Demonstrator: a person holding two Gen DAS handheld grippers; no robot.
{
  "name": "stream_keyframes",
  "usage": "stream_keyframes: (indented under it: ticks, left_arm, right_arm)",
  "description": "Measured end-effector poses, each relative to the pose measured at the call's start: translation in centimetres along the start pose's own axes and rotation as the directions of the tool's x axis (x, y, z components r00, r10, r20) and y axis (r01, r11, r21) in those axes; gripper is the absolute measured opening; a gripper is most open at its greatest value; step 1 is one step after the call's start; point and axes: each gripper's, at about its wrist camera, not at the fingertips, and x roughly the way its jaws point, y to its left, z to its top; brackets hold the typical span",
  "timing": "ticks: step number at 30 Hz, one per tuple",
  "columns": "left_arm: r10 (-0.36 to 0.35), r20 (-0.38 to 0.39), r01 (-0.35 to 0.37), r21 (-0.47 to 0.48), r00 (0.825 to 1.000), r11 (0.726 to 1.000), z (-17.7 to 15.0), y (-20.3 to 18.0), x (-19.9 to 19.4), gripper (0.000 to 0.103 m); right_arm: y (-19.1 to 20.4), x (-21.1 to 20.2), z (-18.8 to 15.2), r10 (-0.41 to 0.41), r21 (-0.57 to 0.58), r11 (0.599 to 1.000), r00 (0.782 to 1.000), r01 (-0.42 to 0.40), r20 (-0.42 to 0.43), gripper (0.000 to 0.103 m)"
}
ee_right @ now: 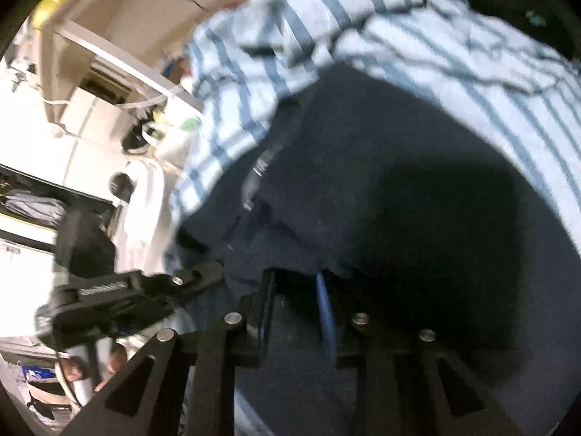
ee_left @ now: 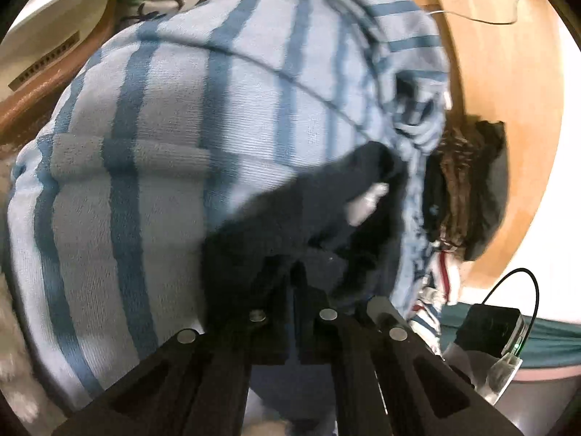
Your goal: Fold clothes
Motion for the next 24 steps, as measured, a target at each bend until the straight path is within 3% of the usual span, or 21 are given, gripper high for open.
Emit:
stream_keyframes:
  ticks: [2, 5, 7, 9, 10, 13, 15, 19, 21, 24]
  left_arm:
    - [-0.015, -0.016, 0.015, 0.061, 1.000, 0.998, -0.5, -1.7, -0.1, 0.004]
    - [0.003, -0.030, 0.001, 0.126, 1.000, 0.992, -0.6, -3.6, 0.9, 0.003]
    - [0.075, -0.002, -0.074, 0.119, 0.997, 0.990, 0.1, -3.3, 2.0, 0.004]
    - [0.132, 0.039, -0.135, 0.094, 0.990, 0.986, 1.0, -2.3, 2.3, 0.002]
    - [0.125, 0.069, -0.131, 0.082, 0.990, 0.988, 1.1, -1.7, 1.6, 0.002]
    - [0.153, 0.151, -0.166, 0.079, 0.977, 0.983, 1.1, -0.2, -0.5, 0.002]
    - [0.128, 0.128, -0.139, 0.079, 0.983, 0.987, 1.3, 0.1, -0.5, 0.002]
    - [0.080, 0.126, -0.090, 0.069, 0.989, 0.994, 1.0, -0.1, -1.0, 0.002]
    - [0.035, 0.149, -0.050, 0.102, 0.988, 0.994, 0.2, -0.9, -2.3, 0.002]
    - [-0.029, 0.136, 0.000, 0.202, 0.990, 0.979, -1.3, -3.1, -4.2, 0.002]
  right_arm:
    - [0.7, -1.1, 0.3, 0.034, -0.030, 0.999, 0.999, -0.033, 0.024, 0.030]
    - [1.6, -0.4, 0.3, 0.044, -0.076, 0.996, 0.999, -0.045, -0.010, 0.030]
    - [1.7, 1.2, 0.0, -0.024, -0.099, 0.995, 0.999, 0.020, -0.040, 0.028]
    - [1.1, 2.4, 0.1, -0.155, -0.114, 0.982, 0.987, 0.150, -0.032, 0.021]
    - [0.4, 2.4, 0.2, -0.171, -0.092, 0.981, 0.985, 0.169, -0.011, 0.020]
    - [-2.0, 1.2, 0.3, -0.085, 0.048, 0.995, 0.996, 0.083, 0.034, 0.020]
    - [-2.7, 0.4, 0.2, -0.048, 0.092, 0.995, 0.996, 0.041, 0.070, 0.026]
    - [-2.8, -1.2, 0.1, 0.053, 0.116, 0.991, 0.993, -0.065, 0.102, 0.028]
    - [-2.5, -2.4, -0.6, 0.103, 0.112, 0.987, 0.987, -0.117, 0.127, 0.040]
    - [-2.9, -5.1, -2.5, 0.158, 0.124, 0.975, 0.969, -0.184, 0.191, 0.042]
